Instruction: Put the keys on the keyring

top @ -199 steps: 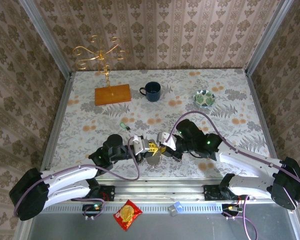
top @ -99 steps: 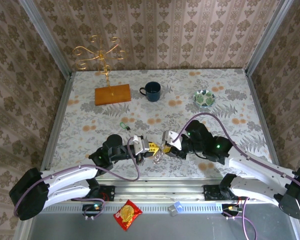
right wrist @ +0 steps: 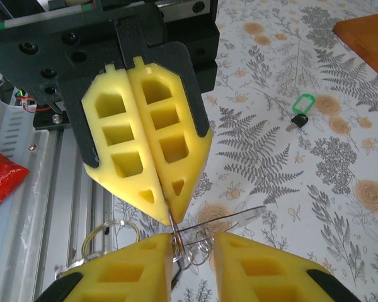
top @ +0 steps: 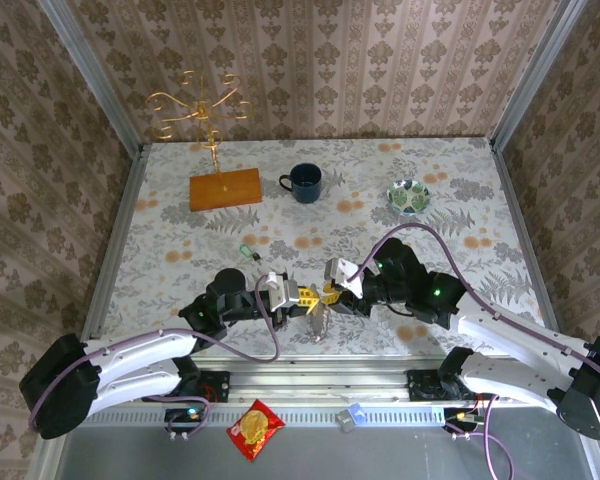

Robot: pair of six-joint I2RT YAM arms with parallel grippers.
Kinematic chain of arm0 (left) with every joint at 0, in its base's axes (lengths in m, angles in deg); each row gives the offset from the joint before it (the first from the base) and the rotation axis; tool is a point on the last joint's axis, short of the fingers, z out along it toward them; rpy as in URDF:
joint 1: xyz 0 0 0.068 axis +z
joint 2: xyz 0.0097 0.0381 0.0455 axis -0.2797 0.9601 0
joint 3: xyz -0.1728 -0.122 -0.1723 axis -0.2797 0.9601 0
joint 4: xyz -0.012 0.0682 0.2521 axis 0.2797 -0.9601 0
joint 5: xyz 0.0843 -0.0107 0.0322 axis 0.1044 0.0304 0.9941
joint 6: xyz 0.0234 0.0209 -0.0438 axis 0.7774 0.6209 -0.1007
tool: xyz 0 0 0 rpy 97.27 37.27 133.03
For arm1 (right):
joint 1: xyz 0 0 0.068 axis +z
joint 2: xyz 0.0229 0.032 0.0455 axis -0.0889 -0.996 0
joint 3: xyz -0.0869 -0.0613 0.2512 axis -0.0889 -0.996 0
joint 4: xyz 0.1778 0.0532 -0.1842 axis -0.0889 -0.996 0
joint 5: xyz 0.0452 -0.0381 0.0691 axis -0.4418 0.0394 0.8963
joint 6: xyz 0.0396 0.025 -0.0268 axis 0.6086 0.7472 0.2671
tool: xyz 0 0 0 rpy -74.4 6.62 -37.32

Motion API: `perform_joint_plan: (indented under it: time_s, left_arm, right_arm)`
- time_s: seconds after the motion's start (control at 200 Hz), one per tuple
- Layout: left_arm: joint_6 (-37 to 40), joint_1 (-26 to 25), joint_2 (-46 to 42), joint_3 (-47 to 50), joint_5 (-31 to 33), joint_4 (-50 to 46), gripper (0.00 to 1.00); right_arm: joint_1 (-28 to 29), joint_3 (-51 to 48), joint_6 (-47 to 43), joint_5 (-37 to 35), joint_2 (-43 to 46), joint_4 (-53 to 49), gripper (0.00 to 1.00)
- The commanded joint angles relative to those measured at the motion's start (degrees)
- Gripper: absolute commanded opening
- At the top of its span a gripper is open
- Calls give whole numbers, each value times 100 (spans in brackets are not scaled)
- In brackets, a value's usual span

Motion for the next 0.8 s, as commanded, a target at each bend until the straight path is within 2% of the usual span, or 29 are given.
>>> perform_joint_plan:
  time_s: [0.0,0.13,0.305,0.33,0.41,0.49,0.61,0.795]
  left_arm:
    - [-140,-36,-31,1,-157,430,0]
    - [-182,-34,-20,22,-170,544,0]
    - [-207,-24,-77,56,-43,483,0]
    - [-196,-20,-110,60,52,417,1]
    - [-69,-26,-277,47,272,44,20]
    - [197,-20,-463,-93,413,-636,29]
    - [654,-32,-583,-480,397,-1822,29]
    - [839,-28,-544,-670,340,-2086,29]
  right_arm:
    - [-25,-65,100,219,-51,204,24]
    - [-25,-50,107,279,-129,266,17]
    - [-17,84,-43,309,-178,92,0]
    - [-25,136,-102,285,-185,5,0]
    - [-25,350,-337,177,-203,-396,0]
    - [-23,595,-583,73,-262,-848,0]
    - [46,1035,-984,-173,-479,-1589,0]
    - [217,1665,-1418,-488,-829,-2412,0]
